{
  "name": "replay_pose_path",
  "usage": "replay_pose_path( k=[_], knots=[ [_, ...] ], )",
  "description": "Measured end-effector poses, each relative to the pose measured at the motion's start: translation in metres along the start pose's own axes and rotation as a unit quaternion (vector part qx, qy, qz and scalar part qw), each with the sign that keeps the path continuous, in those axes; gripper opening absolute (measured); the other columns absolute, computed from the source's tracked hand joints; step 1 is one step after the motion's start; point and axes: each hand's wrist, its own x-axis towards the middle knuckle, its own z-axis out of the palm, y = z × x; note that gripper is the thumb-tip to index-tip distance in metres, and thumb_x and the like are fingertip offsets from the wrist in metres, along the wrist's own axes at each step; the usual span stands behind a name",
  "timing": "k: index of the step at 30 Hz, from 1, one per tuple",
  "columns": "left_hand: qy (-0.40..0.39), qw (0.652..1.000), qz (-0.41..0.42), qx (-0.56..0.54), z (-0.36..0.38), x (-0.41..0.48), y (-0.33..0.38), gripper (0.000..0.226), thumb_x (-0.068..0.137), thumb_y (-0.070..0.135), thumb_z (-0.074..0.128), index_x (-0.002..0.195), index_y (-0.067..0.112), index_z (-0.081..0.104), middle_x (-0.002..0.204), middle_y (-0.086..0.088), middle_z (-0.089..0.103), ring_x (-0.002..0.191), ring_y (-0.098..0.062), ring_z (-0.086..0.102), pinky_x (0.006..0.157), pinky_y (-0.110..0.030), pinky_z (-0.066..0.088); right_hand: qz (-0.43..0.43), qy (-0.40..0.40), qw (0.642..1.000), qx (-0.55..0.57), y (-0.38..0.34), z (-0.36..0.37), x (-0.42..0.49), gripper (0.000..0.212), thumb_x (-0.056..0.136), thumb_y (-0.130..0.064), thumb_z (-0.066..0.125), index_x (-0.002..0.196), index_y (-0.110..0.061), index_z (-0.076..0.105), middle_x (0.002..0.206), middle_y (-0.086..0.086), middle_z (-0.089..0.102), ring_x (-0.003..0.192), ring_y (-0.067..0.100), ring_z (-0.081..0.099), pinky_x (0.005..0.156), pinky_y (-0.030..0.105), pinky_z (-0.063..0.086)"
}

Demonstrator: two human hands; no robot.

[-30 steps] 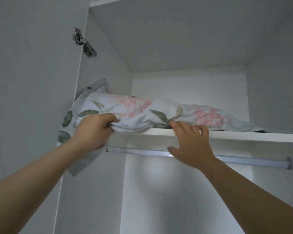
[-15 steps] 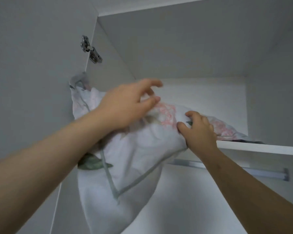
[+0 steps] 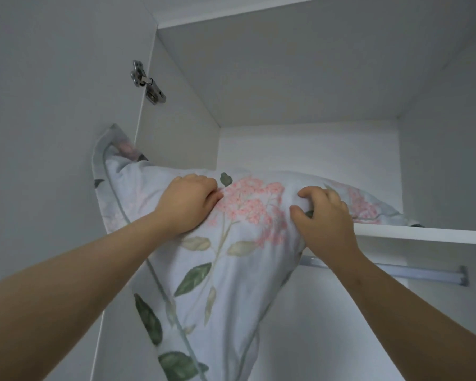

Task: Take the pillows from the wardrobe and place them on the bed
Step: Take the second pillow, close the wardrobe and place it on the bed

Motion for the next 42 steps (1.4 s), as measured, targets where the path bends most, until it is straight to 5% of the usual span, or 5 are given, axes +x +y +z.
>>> replay_pose_path(
  k=[6, 14, 20, 24, 42],
  knots=[
    [0.025, 0.993, 0.104, -0.051, -0.020, -0.055, 0.019, 0.033, 0.085, 0.040, 0.036, 0.059, 0.019, 0.039, 0.053, -0.001, 0.052, 0.051, -0.023, 0.049, 0.052, -0.026, 0.033, -0.066, 0.096, 0.990, -0.075, -0.012, -0.020, 0.012, 0.035, 0.087, -0.032, 0.050, 0.120, -0.024, 0.057, 0.133, 0.002, 0.049, 0.123, 0.029, 0.039, 0.100, 0.039, 0.027],
    [-0.371, 0.909, 0.191, -0.015, -0.052, -0.061, 0.060, 0.024, 0.091, 0.036, 0.043, 0.075, 0.018, 0.046, 0.084, -0.004, 0.060, 0.079, -0.024, 0.055, 0.072, -0.036, 0.047, 0.027, -0.008, 0.999, -0.019, -0.031, -0.032, 0.032, 0.047, 0.090, -0.045, 0.042, 0.135, -0.036, 0.036, 0.150, -0.001, 0.030, 0.137, 0.028, 0.023, 0.108, 0.048, 0.019],
    [0.026, 0.995, -0.036, -0.087, -0.036, -0.030, 0.028, 0.055, 0.066, 0.065, 0.038, 0.107, 0.034, 0.054, 0.118, 0.000, 0.059, 0.112, -0.027, 0.052, 0.092, -0.040, 0.042, 0.068, -0.045, 0.996, 0.031, -0.023, -0.012, 0.025, 0.077, 0.075, -0.065, 0.056, 0.140, -0.039, 0.023, 0.154, 0.001, 0.016, 0.138, 0.032, 0.025, 0.107, 0.052, 0.025],
    [-0.040, 0.952, -0.267, -0.146, -0.007, -0.003, 0.001, 0.112, 0.043, 0.085, 0.044, 0.140, 0.043, 0.010, 0.157, -0.002, 0.006, 0.143, -0.033, 0.005, 0.113, -0.057, 0.014, 0.067, -0.071, 0.995, 0.038, -0.025, 0.007, 0.020, 0.092, 0.070, -0.065, 0.062, 0.143, -0.040, 0.012, 0.157, 0.001, 0.007, 0.140, 0.032, 0.023, 0.108, 0.051, 0.029],
    [-0.024, 0.922, -0.224, -0.313, 0.009, -0.055, -0.021, 0.103, 0.058, 0.062, 0.067, 0.143, 0.034, 0.016, 0.155, 0.003, 0.016, 0.143, -0.019, 0.011, 0.117, -0.049, 0.018, 0.044, -0.019, 0.962, 0.268, -0.039, 0.036, -0.025, 0.056, 0.079, -0.016, 0.069, 0.129, -0.028, 0.044, 0.089, -0.017, 0.051, 0.091, 0.019, 0.053, 0.080, 0.040, 0.052]
  ],
)
